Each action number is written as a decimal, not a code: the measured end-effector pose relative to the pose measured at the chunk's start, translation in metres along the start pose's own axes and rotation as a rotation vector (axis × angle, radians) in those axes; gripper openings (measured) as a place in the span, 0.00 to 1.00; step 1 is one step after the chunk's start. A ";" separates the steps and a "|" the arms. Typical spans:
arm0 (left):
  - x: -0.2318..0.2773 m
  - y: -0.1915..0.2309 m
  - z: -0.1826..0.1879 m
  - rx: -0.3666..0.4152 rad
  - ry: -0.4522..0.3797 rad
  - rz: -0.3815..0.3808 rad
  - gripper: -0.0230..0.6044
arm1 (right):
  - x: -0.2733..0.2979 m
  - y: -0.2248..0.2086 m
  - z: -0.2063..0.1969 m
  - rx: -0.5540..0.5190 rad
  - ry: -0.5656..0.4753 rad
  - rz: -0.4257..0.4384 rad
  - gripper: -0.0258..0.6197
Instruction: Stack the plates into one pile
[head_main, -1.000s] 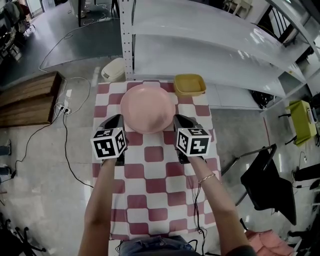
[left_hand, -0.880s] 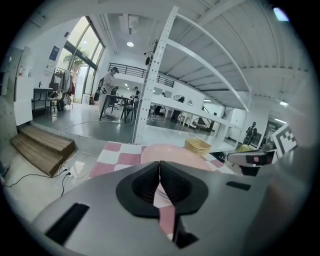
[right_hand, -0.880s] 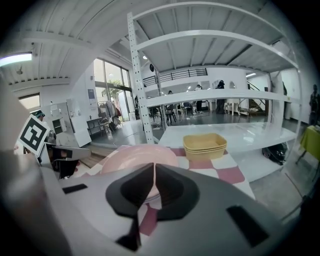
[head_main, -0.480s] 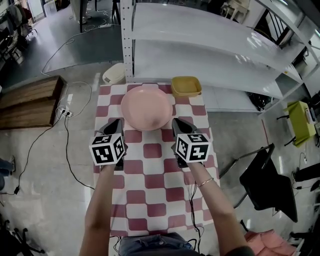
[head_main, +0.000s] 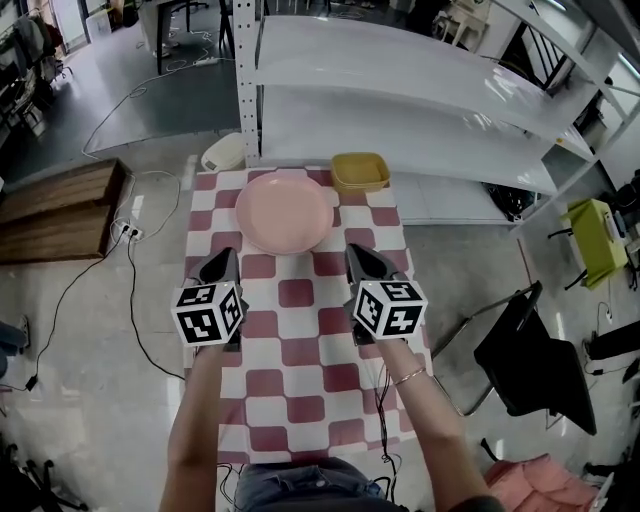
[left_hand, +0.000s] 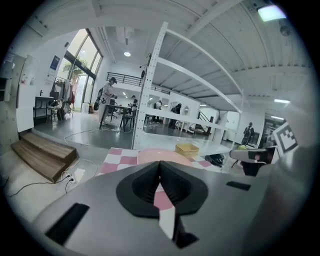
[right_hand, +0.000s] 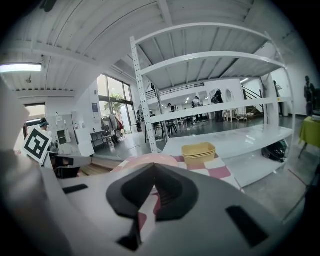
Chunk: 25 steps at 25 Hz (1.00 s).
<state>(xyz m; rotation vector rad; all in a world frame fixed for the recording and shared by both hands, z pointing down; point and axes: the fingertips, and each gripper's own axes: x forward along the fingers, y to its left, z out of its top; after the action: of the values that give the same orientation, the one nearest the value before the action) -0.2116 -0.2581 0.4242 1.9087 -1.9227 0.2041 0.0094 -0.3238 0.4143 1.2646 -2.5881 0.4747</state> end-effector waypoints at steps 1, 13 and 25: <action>-0.005 -0.003 0.000 0.006 -0.005 0.000 0.06 | -0.005 0.001 0.000 0.000 -0.007 0.002 0.06; -0.062 -0.023 -0.002 0.054 -0.058 0.004 0.06 | -0.059 0.021 0.008 -0.062 -0.066 0.010 0.05; -0.099 -0.040 0.000 0.079 -0.114 -0.003 0.06 | -0.101 0.037 0.001 -0.046 -0.100 0.019 0.05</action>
<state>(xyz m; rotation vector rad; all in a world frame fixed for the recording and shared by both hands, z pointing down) -0.1758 -0.1695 0.3778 2.0139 -2.0132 0.1770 0.0413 -0.2300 0.3726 1.2809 -2.6783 0.3618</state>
